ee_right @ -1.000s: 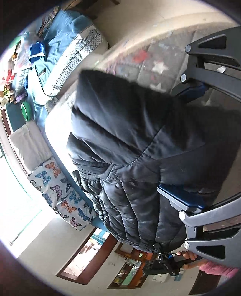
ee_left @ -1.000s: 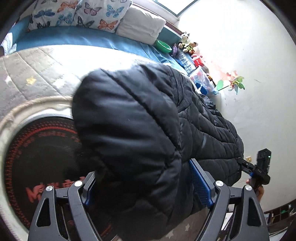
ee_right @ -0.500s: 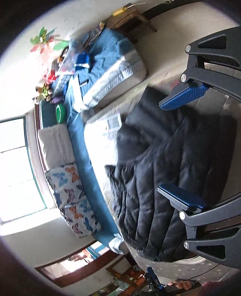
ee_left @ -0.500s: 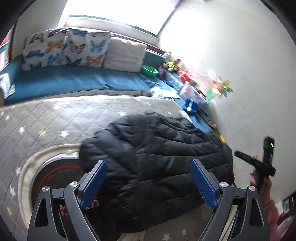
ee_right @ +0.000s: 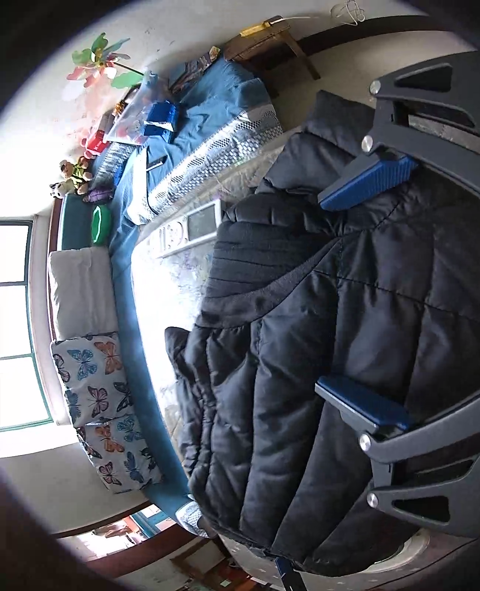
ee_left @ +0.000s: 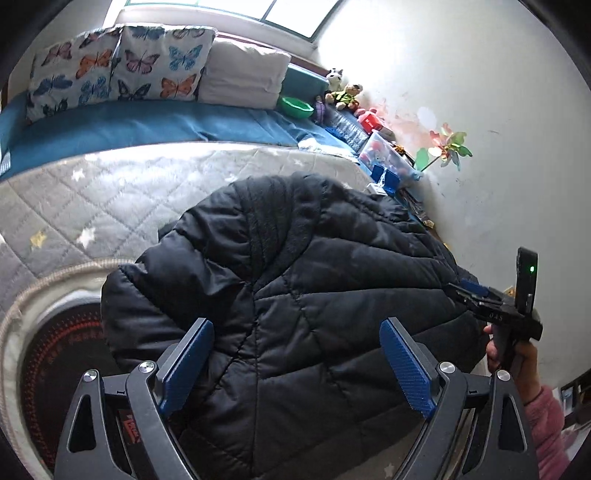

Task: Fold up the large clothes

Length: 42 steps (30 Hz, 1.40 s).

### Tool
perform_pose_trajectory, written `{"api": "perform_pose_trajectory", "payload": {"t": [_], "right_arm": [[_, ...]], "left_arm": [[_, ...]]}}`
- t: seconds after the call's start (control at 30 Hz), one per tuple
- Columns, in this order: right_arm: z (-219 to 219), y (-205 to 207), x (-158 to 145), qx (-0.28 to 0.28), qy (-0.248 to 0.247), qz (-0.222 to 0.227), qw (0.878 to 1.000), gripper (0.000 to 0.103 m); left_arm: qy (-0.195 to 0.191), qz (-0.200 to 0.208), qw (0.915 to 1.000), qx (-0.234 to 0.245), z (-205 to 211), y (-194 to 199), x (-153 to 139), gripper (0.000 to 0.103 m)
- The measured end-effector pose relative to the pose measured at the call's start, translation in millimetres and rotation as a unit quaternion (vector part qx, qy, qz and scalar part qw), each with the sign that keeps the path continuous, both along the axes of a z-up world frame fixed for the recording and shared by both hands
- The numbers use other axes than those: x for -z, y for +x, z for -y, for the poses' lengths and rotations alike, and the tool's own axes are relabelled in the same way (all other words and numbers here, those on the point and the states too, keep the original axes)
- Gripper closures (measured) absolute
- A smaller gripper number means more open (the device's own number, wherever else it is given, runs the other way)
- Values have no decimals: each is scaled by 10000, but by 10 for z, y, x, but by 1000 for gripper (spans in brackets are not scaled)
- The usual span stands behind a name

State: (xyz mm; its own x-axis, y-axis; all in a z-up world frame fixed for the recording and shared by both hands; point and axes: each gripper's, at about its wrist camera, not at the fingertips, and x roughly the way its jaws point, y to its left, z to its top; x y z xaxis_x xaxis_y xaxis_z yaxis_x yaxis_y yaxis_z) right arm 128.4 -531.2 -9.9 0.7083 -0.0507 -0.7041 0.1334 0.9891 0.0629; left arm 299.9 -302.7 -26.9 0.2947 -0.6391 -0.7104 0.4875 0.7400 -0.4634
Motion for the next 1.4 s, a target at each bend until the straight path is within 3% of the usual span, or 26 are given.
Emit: {"api": "perform_pose_trajectory", "payload": {"t": [0.07,0.17,0.43,0.63,0.73,0.83,1.03,1.4], "right_arm": [[29,41,63,-8,106,-52,9999,0],[74,59,75,-20,311,-43,9995,0],[-278,-280,-147,-2,-149,292,9995,0],[-600,-574,-104,-285,-237,471,9982,0],[-707,-581,28,-177,-508,321,9980,0],[-765,-583,54,-90,-707,340,9969,0],[-921,-783,-37,25,-695,501,9963,0],[-1352,-1270,-44,156,-836,754,9935,0]], "left_arm": [[-85,-56,9999,5,-23,17,95,4],[91,50,9999,30,20,7,133,4],[817,785,9936,53,131,-354,-126,4],[1092,1217,9864,172,148,-793,-237,0],[1278,1428,9812,222,185,-958,-199,0],[1331,1341,9817,233,197,-1066,-153,0],[1453,1918,9706,-3,89,-1418,-322,0],[1557,2432,9570,-253,-255,-2138,-588,0]]}}
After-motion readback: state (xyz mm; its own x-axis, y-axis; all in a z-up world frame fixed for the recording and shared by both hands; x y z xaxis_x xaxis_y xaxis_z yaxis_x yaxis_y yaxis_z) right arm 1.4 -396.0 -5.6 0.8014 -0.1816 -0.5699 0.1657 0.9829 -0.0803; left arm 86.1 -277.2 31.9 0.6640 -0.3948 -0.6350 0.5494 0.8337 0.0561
